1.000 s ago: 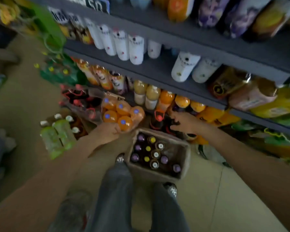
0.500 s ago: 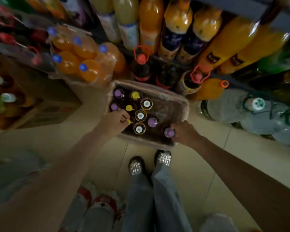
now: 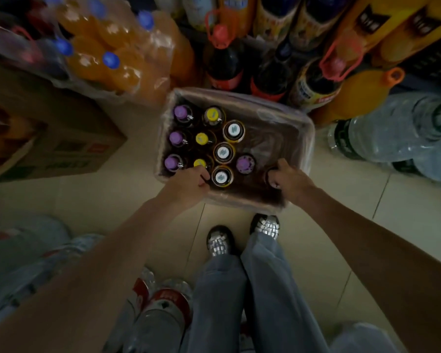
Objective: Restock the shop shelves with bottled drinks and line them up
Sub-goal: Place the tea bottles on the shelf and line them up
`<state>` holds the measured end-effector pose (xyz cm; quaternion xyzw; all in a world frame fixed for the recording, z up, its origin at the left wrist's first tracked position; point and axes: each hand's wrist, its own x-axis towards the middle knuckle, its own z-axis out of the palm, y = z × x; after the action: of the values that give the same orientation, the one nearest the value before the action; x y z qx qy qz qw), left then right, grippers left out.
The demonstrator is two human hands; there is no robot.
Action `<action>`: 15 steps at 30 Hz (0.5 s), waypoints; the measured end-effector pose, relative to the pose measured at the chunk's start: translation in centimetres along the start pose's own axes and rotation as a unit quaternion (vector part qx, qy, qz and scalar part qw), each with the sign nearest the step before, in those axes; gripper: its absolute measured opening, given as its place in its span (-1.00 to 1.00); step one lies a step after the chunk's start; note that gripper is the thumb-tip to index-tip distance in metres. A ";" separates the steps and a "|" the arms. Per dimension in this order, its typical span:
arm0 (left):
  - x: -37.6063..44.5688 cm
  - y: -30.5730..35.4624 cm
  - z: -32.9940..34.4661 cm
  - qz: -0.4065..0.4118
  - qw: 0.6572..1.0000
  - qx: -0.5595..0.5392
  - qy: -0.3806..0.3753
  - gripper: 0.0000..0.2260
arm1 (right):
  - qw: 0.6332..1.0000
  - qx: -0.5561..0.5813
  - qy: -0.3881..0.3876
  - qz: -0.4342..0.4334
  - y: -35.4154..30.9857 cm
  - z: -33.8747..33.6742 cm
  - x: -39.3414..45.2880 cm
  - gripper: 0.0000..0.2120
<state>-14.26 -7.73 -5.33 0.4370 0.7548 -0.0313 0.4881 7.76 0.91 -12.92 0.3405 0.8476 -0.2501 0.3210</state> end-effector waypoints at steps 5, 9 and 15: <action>0.4 0.8 0.1 0.062 0.998 -0.010 -0.020 -0.43 | 0.997 0.033 0.046 -0.043 -2.0 -6.6 -2.9 -0.77; 1.4 3.9 1.7 0.144 0.986 -0.077 -0.030 -0.12 | 0.971 0.047 0.140 -0.186 -3.8 -15.8 -5.0 -0.73; 2.2 5.7 -2.2 0.056 0.909 -0.377 0.170 -0.40 | 0.853 0.419 0.250 -0.186 -5.0 -21.1 -1.8 -0.64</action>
<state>-12.15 -1.83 -3.67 0.2610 0.7564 0.3576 0.4815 -2.85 10.48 3.51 0.3301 0.7614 -0.5433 -0.1269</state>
